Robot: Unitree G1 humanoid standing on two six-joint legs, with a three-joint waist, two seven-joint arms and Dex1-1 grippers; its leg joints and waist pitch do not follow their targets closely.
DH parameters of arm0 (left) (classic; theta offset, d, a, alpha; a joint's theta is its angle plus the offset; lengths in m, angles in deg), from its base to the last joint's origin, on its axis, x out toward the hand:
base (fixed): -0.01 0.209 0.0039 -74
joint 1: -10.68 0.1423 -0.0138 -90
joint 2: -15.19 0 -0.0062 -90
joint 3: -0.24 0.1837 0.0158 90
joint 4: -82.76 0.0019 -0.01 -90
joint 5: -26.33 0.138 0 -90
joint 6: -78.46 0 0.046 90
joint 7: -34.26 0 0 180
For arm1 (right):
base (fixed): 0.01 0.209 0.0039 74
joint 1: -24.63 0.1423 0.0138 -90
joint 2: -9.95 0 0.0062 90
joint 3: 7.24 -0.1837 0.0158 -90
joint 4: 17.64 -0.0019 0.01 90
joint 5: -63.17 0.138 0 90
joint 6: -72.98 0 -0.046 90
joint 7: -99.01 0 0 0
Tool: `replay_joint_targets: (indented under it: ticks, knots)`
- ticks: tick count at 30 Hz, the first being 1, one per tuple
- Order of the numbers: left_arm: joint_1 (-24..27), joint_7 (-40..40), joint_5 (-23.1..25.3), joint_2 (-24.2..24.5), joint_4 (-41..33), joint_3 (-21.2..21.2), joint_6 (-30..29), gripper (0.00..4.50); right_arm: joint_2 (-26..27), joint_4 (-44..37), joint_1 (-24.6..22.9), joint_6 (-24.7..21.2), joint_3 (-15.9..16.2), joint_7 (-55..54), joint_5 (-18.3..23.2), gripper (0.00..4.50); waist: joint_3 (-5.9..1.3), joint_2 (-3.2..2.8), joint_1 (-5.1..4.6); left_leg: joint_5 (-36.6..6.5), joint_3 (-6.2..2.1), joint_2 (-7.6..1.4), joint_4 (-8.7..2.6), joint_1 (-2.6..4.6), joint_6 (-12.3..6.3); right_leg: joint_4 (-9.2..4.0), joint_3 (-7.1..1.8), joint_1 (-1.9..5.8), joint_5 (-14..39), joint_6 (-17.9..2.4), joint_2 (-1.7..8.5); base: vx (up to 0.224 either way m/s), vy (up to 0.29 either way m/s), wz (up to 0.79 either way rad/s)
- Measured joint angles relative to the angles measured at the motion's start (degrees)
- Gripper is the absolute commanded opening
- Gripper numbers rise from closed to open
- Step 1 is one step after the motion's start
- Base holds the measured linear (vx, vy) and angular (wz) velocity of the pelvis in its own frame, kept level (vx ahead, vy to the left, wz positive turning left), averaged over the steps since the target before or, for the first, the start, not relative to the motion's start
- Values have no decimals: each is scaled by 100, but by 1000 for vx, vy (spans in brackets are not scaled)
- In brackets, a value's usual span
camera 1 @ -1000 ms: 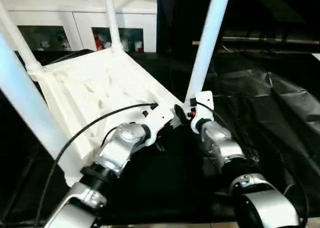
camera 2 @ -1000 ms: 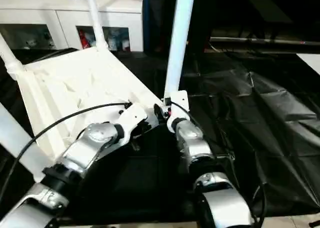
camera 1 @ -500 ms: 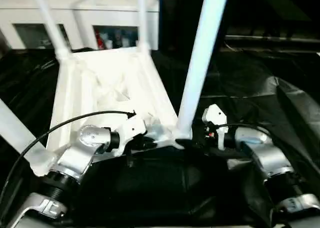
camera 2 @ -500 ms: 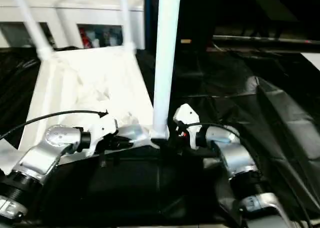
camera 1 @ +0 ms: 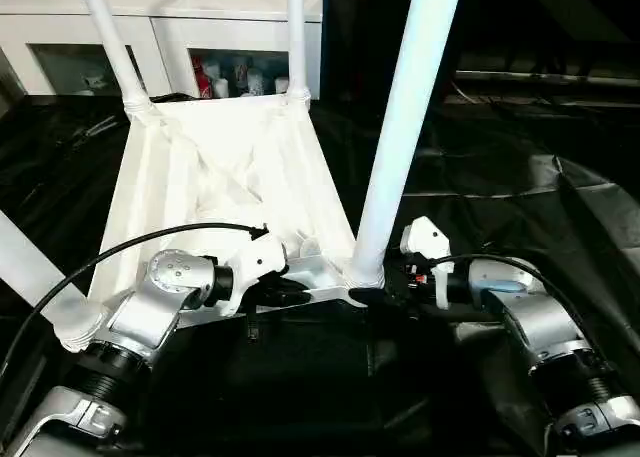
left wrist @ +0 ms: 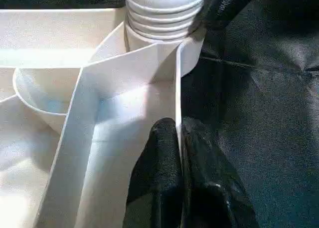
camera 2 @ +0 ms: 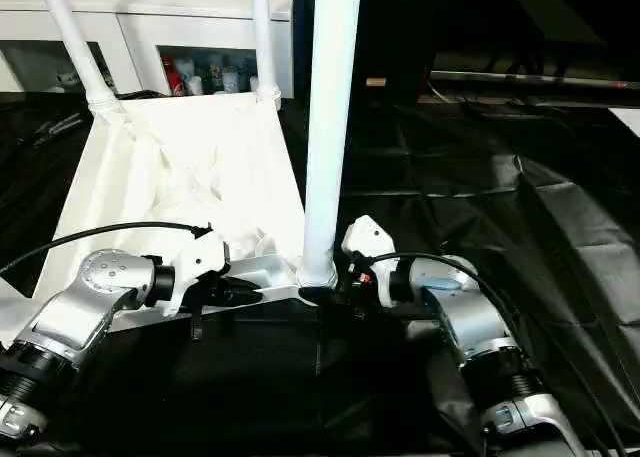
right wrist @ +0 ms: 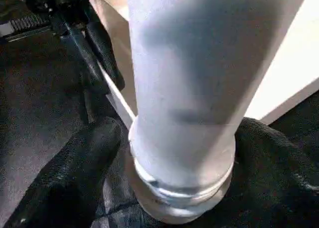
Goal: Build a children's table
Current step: Rotate leg to tighten
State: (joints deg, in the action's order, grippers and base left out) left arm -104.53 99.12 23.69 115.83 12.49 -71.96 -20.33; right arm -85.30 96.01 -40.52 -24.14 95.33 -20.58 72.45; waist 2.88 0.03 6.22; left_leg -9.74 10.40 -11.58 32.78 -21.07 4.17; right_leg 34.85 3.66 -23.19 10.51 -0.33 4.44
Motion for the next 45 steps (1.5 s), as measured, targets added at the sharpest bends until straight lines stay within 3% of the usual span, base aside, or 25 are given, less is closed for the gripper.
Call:
replay_joint_targets:
  ticks: [5, 7, 20, 25, 29, 33, 38, 41, 45]
  knots:
    - [13, 14, 2, 1, -26, 0, -1, 0, 8, 1, 0, -30, -43, 6, 29, 322, 0, 0, 14, 0, 1, 0, 2, 0, 0, 0, 0, 0, 0, 0, 0, 0, 0, 0]
    - [22, 15, 2, 8, -38, 0, -1, 0, 8, 2, 0, -30, -46, 9, 30, 286, 0, 0, 17, 0, 1, 0, 3, 0, 0, 1, -1, 0, 1, 0, 0, 0, 0, 0]
    - [28, -46, 21, -15, -36, -3, -16, 0, 97, 120, -2, -28, -106, -76, 31, 267, -2, 2, 16, 0, 3, -3, 22, 3, 0, 9, -3, 6, 1, 0, 0, 0, 0, 0]
    - [-219, -836, 240, -516, 321, -91, -322, 0, 774, 849, 178, -30, -621, -1339, 133, 267, -8, 9, -89, 0, 3, -3, 28, 32, 0, 14, -4, 24, 6, 11, 0, 0, 0, 0]
    - [-617, -2045, 540, -1310, 796, -163, -869, 0, 1496, 1652, 703, -11, -1002, -3407, -41, 266, -5, 9, -177, 1, -13, -2, 30, 64, 3, 3, 13, 35, 8, 15, 6, -57, 1, -7]
    - [-865, -2908, 772, -1880, 1124, -146, -1080, 0, 1724, 2192, 1080, 137, -1052, -4528, -322, 266, -7, 3, -190, 1, -27, 6, 29, 66, 2, -25, 22, 46, 9, 16, 7, 0, 0, 0]
    - [-930, -3173, 922, -2036, 1200, -50, -1066, 0, 1798, 2550, 1278, 323, -1141, -4785, -405, 266, -11, 0, -180, 2, -28, 9, 21, 54, 1, -76, 21, 59, 7, 16, 7, 0, 0, 0]
    - [-934, -3180, 926, -2032, 1198, -49, -1053, 0, 1824, 2703, 1327, 505, -1220, -4782, -399, 336, -11, 1, -178, 1, -27, 15, 21, 54, 1, -75, 13, 59, -1, 13, 8, 0, 0, 0]
    - [-897, -2955, 912, -1888, 1112, -16, -927, 0, 1736, 2894, 1328, 644, -1221, -4611, -398, 358, -10, -2, -121, 1, -26, 15, 7, 43, 1, -67, 15, 40, -38, 6, 8, 0, 0, 0]
